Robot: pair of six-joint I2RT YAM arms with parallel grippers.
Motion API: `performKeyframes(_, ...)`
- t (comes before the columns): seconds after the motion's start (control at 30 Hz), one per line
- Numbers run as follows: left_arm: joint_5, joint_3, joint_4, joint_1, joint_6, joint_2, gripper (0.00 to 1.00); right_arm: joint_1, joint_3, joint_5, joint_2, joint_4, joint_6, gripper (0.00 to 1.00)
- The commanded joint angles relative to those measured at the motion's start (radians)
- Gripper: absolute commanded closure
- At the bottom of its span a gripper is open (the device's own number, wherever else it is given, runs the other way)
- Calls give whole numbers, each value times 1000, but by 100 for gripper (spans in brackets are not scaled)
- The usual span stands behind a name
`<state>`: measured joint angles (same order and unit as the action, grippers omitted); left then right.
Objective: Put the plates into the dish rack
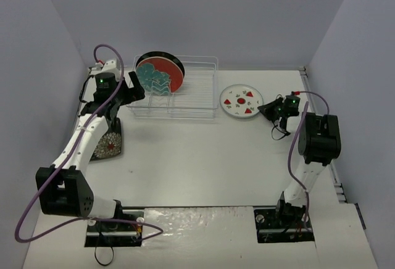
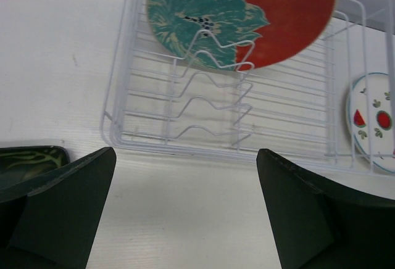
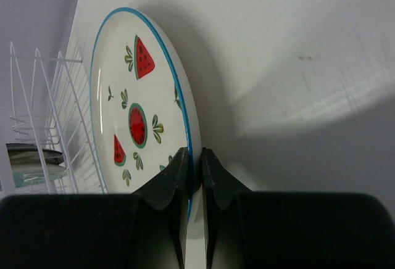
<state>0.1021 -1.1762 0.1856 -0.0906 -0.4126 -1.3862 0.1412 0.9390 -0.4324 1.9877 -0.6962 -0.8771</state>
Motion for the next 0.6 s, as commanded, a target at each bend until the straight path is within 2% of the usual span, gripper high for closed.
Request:
performKeyframes(0.0,160,-17,-122,-24,21,58,3,18,-102,-2,-246,-223,-72,100)
performKeyframes(0.23,257,-17,-164,-89,7,31,3,66,-269,22,-501,-223,-95,100)
performKeyframes(0.57,341,-61,-225,-216,-35,-62,3,105,-397,-12,-715,-237,-167,100)
